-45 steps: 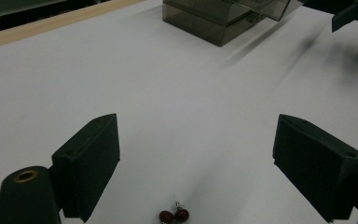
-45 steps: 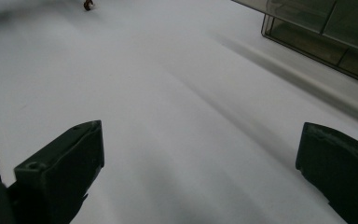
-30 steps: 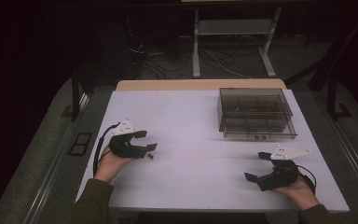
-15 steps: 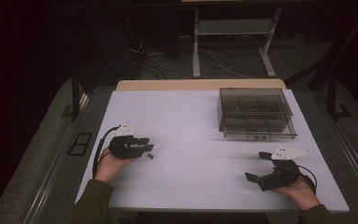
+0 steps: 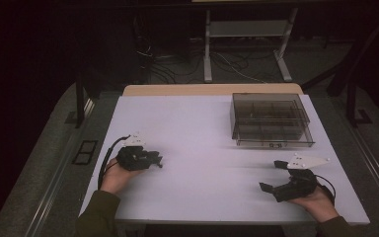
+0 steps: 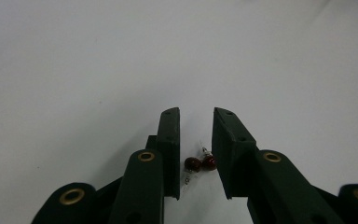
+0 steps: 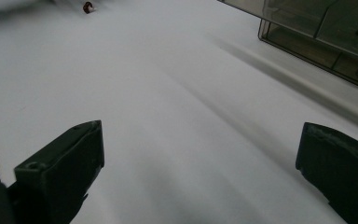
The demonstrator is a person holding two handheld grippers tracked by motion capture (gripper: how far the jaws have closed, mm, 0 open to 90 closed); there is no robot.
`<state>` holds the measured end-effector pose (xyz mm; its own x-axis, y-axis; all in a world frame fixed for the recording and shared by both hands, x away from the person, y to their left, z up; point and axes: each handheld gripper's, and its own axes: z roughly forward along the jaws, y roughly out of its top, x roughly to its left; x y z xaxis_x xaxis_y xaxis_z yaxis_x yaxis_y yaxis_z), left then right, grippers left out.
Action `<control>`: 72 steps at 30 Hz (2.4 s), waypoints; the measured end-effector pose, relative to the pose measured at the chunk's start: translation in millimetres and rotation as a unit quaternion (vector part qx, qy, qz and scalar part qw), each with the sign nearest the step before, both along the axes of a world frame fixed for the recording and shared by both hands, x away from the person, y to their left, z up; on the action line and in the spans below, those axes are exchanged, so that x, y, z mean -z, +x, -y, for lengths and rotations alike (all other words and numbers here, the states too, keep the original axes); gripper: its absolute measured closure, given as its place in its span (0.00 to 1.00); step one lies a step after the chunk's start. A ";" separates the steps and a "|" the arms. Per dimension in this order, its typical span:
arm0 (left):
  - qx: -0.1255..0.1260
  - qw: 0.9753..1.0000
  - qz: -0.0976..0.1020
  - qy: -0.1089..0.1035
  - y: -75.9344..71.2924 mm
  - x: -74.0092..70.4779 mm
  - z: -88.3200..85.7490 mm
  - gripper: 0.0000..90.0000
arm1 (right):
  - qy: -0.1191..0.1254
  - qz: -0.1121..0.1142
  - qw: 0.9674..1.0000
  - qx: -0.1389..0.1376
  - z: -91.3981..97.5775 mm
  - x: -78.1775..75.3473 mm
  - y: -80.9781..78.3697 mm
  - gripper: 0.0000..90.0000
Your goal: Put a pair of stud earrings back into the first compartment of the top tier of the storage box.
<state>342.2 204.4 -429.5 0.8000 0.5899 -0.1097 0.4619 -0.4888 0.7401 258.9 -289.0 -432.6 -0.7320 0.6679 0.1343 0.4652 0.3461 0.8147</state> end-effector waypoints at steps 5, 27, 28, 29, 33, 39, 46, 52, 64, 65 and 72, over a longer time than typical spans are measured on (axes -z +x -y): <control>0.002 1.000 -0.009 0.012 1.2 3.8 -0.4 0.82 | -0.001 0.001 1.000 -0.001 -0.2 0.0 -0.1 0.01; -0.006 0.999 -0.019 0.036 4.9 13.4 3.3 0.86 | -0.002 0.001 1.000 0.000 -0.5 -0.1 0.3 0.01; -0.007 0.999 -0.019 0.037 5.3 14.4 3.7 0.86 | -0.002 0.001 1.000 0.000 -0.6 0.0 0.4 0.01; -0.005 0.999 -0.018 0.041 5.7 14.5 3.1 0.86 | -0.002 0.000 1.000 0.000 -0.7 -0.1 0.2 0.01; -0.005 0.999 -0.019 0.037 5.9 15.3 2.5 0.87 | -0.002 0.001 1.000 0.000 -0.7 -0.2 0.2 0.01; -0.013 0.999 -0.026 0.031 6.2 15.1 2.1 0.88 | -0.002 0.000 1.000 0.000 -0.5 -0.3 -0.1 0.01; -0.017 0.999 -0.018 0.027 5.4 12.1 1.3 0.88 | -0.003 0.002 1.000 -0.001 -0.7 -0.1 -0.1 0.01; -0.024 1.000 -0.009 0.007 2.8 5.9 -0.2 0.88 | -0.002 0.001 1.000 -0.001 -0.5 0.9 -0.3 0.01; -0.026 0.999 -0.005 -0.040 -2.2 -7.4 1.9 0.88 | 0.000 0.002 1.000 0.000 0.0 2.0 -0.2 0.01; -0.027 0.999 -0.004 -0.044 -3.2 -8.8 3.8 0.88 | 0.000 0.002 1.000 0.000 0.0 2.0 -0.2 0.01; -0.015 0.999 0.004 -0.049 -8.0 -16.1 15.2 0.88 | 0.001 0.003 1.000 0.000 0.1 2.2 0.0 0.01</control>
